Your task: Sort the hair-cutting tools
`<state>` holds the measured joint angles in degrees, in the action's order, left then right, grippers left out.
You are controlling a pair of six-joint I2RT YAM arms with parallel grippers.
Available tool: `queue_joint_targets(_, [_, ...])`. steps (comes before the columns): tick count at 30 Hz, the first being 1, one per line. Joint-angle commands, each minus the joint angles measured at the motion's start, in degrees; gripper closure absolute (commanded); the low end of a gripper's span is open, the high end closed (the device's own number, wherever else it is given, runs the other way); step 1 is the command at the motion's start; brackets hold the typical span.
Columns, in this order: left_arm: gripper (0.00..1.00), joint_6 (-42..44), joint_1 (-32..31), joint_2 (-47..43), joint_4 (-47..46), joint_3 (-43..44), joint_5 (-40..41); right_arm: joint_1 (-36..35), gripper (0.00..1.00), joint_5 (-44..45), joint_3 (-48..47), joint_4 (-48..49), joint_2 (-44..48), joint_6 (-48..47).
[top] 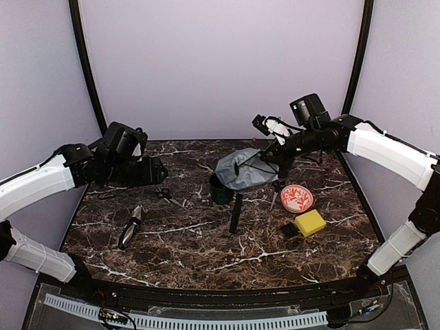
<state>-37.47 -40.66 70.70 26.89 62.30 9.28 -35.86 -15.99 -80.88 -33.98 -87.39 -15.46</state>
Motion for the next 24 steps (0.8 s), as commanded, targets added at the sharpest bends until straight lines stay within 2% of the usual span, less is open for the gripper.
queue_joint_targets(1, [0.29, 4.45, -0.04, 2.69, 28.13, 0.21, 8.69, -0.66, 1.0, 2.88, -0.28, -5.82, 1.13, -7.24])
queue_joint_targets(3, [0.29, 3.84, -0.03, 5.05, 32.75, -0.65, 7.86, -0.89, 1.0, 2.14, -0.81, -7.04, 1.43, -7.77])
queue_joint_targets(5, [0.28, 3.56, -0.03, 6.47, 33.49, -2.68, 6.39, -1.29, 1.0, 0.61, -1.19, -8.5, 1.44, -7.83])
queue_joint_targets(10, [0.27, 3.83, 2.48, 7.99, 29.26, -6.59, 2.63, -5.83, 1.0, 1.43, 1.07, -11.92, 2.13, -9.52])
queue_joint_targets(18, [0.27, 10.14, 9.87, 11.92, 23.83, -7.81, -4.2, -10.41, 1.0, -0.88, 7.31, -11.94, 3.08, -10.18])
queue_joint_targets(24, [0.35, 14.97, 13.04, 16.75, 21.48, -7.39, -6.28, -12.82, 1.0, -1.55, 7.13, -11.07, 0.19, -9.2])
